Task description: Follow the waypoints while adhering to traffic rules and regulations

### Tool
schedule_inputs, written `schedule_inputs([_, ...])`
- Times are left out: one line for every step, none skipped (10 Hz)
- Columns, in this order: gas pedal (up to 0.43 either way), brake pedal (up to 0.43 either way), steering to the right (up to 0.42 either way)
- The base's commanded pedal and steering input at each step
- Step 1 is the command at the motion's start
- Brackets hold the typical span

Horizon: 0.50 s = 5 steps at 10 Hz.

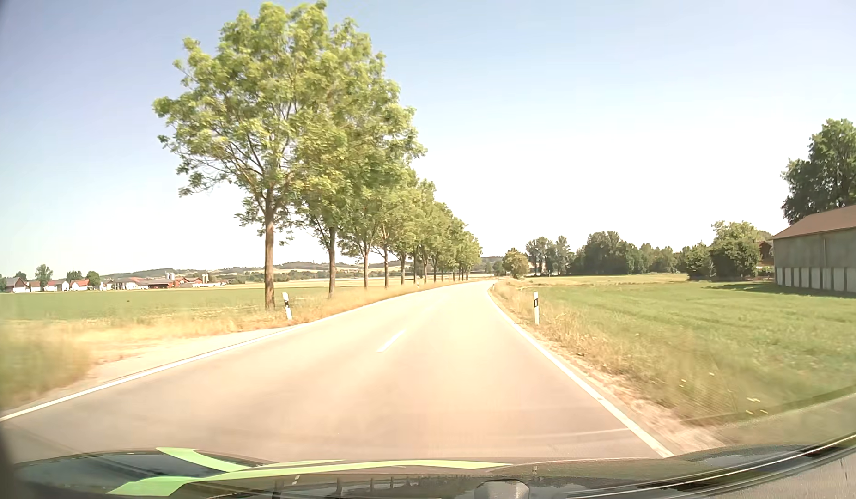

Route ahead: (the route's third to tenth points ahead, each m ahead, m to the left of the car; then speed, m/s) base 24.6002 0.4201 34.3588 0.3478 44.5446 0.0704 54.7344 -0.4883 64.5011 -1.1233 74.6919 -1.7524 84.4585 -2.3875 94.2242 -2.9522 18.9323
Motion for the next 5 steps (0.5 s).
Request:
schedule_inputs([0.248, 0.0, 0.0])
schedule_inputs([0.268, 0.0, 0.001])
schedule_inputs([0.28, 0.0, 0.001])
schedule_inputs([0.28, 0.0, 0.002])
schedule_inputs([0.28, 0.0, 0.002])
